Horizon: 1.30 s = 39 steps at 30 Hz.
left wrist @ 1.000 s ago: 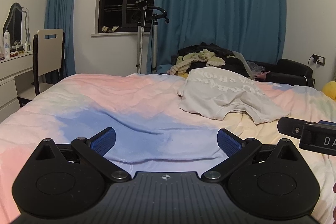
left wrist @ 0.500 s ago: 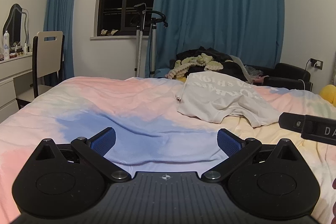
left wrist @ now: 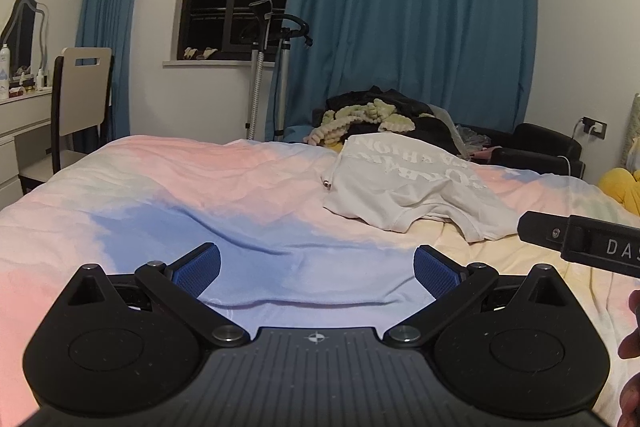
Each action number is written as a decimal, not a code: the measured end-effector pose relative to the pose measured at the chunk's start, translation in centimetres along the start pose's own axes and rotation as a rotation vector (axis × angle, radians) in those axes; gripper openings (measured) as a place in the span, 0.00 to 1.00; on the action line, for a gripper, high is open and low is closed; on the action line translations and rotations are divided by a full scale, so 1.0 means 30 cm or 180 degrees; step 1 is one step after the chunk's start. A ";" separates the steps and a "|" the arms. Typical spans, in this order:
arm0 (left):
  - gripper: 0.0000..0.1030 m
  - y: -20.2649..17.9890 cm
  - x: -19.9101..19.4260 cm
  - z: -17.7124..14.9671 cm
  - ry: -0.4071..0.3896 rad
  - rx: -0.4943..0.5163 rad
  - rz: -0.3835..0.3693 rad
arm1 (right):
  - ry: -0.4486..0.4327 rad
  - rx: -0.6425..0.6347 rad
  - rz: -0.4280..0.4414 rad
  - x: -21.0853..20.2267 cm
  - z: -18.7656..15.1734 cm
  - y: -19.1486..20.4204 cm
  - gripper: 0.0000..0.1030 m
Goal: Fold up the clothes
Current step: 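Move both open tools toward the grey T-shirt on the bed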
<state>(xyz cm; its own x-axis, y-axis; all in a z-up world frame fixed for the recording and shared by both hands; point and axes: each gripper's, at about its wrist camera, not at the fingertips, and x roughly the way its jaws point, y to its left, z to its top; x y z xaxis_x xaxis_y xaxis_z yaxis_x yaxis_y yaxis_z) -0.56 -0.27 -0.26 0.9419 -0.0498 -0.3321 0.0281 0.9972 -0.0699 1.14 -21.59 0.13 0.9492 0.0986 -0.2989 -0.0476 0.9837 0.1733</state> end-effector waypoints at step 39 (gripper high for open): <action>0.84 -0.264 0.578 0.062 0.0532 0.0700 -0.0102 | 0.0213 0.0385 -0.0570 0.078 0.057 -0.237 1.00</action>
<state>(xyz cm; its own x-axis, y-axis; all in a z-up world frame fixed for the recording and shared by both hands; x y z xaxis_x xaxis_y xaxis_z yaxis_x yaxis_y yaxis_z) 16.18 -8.91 -3.71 0.8716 -0.0718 -0.4849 0.1460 0.9823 0.1171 4.22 -28.62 -0.18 0.9162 -0.0624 -0.3959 0.1614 0.9616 0.2221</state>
